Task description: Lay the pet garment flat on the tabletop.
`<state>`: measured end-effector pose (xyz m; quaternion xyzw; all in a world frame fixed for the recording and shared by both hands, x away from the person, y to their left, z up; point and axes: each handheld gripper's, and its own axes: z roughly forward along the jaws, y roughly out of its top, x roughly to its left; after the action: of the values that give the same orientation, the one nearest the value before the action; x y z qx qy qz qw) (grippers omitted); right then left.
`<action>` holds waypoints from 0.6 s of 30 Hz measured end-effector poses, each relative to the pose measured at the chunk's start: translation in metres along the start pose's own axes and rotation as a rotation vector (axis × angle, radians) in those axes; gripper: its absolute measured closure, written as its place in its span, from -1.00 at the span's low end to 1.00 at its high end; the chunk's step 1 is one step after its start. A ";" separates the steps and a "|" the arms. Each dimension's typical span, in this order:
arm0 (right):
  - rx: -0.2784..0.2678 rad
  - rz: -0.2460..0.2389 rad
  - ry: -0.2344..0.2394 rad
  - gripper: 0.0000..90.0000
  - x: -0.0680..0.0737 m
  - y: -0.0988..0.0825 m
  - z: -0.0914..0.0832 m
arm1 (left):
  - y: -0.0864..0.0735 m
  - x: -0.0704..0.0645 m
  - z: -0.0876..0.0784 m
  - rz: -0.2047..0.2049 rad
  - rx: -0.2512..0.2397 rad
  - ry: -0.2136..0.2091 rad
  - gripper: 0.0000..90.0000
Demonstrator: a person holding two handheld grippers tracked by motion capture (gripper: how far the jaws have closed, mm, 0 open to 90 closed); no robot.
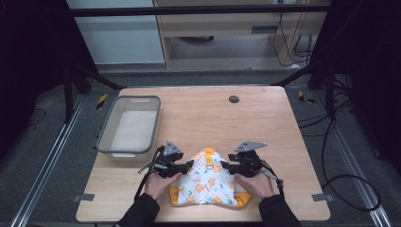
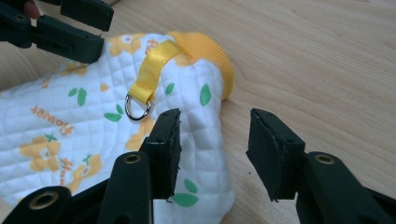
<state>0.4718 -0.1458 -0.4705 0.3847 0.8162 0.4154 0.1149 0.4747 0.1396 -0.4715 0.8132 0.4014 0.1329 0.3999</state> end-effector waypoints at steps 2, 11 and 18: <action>0.009 -0.001 0.011 0.25 0.001 0.000 0.003 | -0.001 0.001 0.002 -0.005 0.013 -0.016 0.10; 0.048 -0.012 0.038 0.66 0.005 -0.002 0.010 | -0.005 -0.001 0.009 -0.024 0.069 -0.090 0.59; 0.050 -0.028 0.047 0.86 0.007 -0.001 0.008 | -0.005 -0.005 0.005 -0.004 0.053 -0.095 0.91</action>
<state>0.4705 -0.1364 -0.4754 0.3659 0.8343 0.4021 0.0917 0.4715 0.1350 -0.4775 0.8281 0.3870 0.0824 0.3971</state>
